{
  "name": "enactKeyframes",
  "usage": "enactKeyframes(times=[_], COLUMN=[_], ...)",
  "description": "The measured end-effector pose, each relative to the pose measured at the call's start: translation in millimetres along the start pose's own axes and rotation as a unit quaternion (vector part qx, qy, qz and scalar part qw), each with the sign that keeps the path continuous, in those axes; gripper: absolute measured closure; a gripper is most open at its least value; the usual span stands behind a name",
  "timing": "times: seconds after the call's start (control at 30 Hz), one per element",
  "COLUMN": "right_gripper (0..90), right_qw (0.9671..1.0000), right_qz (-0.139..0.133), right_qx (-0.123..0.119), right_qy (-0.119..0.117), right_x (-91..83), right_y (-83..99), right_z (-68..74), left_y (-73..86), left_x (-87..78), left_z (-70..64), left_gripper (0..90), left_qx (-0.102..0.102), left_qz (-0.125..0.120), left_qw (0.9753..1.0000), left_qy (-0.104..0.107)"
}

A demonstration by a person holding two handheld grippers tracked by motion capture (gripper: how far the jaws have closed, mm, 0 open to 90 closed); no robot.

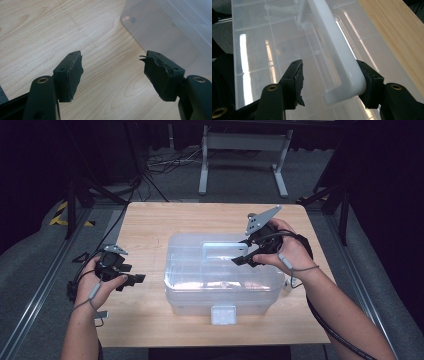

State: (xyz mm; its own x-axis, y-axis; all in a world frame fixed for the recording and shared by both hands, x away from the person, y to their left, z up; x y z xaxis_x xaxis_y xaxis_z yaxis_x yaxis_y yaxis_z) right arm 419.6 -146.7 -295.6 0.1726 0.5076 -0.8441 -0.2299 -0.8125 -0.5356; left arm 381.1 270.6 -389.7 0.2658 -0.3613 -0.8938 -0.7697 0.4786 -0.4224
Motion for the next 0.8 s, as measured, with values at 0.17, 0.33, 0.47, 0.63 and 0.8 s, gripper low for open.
enactKeyframes(times=[0.17, 0.33, 0.47, 0.63, 0.8], right_gripper=[50.1, 56.0, 62.2, 66.9, 66.4], right_qw=[1.0000, 0.9998, 0.9992, 0.9993, 0.9990], right_qz=[0.000, 0.003, 0.014, 0.011, 0.007], right_qx=[-0.001, -0.004, -0.016, -0.018, -0.021], right_qy=[0.007, 0.019, 0.033, 0.031, 0.039], right_x=[-3.0, -4.1, -5.7, -8.6, -9.6], right_y=[0.7, 0.4, -1.5, -1.1, -0.3], right_z=[3.6, 5.9, 7.6, 13.0, 17.0], left_y=[0.8, 1.5, 0.9, -2.7, -8.0], left_x=[-0.5, -0.9, 0.1, 0.0, 2.7], left_z=[0.6, 0.6, 1.3, 3.3, 3.5], left_gripper=[31.3, 31.2, 31.2, 31.2, 31.2], left_qx=[-0.001, -0.003, -0.005, 0.001, 0.005], left_qz=[0.000, 0.000, 0.001, -0.001, -0.002], left_qw=[1.0000, 1.0000, 1.0000, 1.0000, 1.0000], left_qy=[-0.001, 0.000, 0.002, 0.003, 0.006])
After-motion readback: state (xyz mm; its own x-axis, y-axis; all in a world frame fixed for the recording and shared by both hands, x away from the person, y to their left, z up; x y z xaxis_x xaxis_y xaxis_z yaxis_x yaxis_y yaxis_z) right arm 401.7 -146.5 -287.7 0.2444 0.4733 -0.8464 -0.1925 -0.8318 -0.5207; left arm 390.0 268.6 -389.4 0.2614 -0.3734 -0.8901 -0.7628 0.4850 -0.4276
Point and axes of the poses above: each handheld gripper's, and its own axes: x roughly forward along the jaws, y roughly out of its underside, z roughly to its left, the point moved 1 cm from there along x, roughly forward along the jaws, and after that the axes turned 9 degrees about z, right-handed, at the moved point
